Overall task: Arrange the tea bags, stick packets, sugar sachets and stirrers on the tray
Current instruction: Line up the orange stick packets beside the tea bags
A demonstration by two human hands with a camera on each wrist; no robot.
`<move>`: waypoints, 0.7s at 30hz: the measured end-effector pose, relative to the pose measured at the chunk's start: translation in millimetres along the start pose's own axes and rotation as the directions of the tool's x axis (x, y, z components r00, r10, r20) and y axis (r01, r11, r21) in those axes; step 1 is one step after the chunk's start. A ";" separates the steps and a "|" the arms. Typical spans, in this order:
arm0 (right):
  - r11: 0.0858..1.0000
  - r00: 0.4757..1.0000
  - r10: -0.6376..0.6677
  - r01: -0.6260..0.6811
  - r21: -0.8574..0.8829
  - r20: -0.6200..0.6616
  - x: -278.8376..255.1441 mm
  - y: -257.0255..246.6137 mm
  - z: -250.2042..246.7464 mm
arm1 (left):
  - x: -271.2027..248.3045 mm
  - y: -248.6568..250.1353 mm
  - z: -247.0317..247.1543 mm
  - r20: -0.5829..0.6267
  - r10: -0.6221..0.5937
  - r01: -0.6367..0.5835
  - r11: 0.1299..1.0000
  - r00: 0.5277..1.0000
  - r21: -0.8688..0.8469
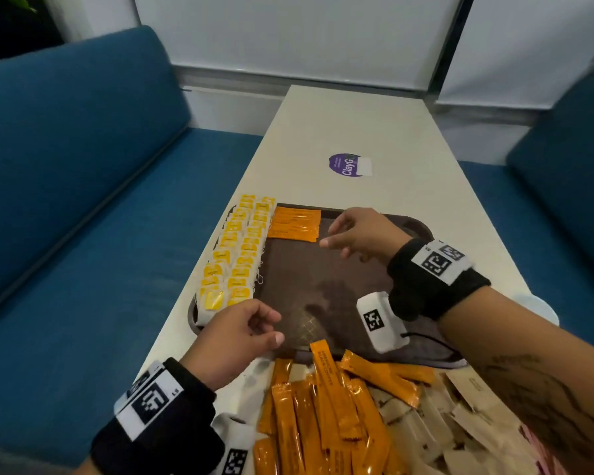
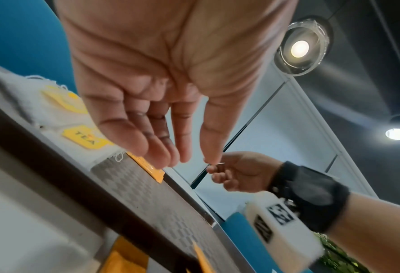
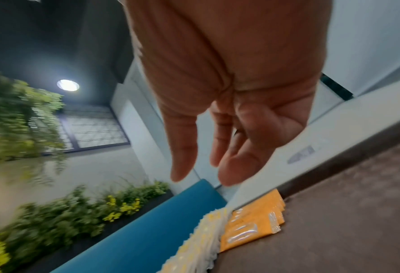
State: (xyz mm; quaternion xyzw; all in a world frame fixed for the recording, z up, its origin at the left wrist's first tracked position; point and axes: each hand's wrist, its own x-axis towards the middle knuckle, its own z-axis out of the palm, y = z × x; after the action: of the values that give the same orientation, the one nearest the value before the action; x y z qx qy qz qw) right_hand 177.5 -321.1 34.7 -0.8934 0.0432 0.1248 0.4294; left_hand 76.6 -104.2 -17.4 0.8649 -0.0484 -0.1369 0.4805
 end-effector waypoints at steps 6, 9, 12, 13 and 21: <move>0.947 0.957 -0.028 0.118 -0.299 0.289 -114.3 22.2 1.6 | -29.5 -4.5 4.5 0.111 -0.047 0.030 0.987 0.993 0.157; 0.907 0.912 0.002 0.170 -0.384 0.410 -154.1 37.0 17.2 | -45.3 -9.4 9.7 0.175 -0.062 0.004 0.949 0.983 0.316; 0.773 0.880 -0.027 0.319 -0.548 0.474 -177.4 50.0 36.0 | -59.4 -12.7 17.3 0.244 -0.112 -0.006 0.900 0.963 0.437; 0.733 0.871 -0.042 0.360 -0.578 0.489 -183.4 53.4 41.9 | -63.8 -12.9 19.8 0.252 -0.133 -0.007 0.874 0.958 0.485; 0.537 0.840 -0.091 0.494 -0.684 0.535 -193.1 59.4 75.2 | -85.0 -16.5 32.7 0.195 -0.243 0.042 0.720 0.950 0.693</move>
State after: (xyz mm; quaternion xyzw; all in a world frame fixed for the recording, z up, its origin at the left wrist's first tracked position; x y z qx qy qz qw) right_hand -33.8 -305.6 -5.2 -0.9294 -0.2700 0.2515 -0.0064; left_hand -14.8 -103.8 -31.5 0.9540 -0.0933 -0.2641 0.1070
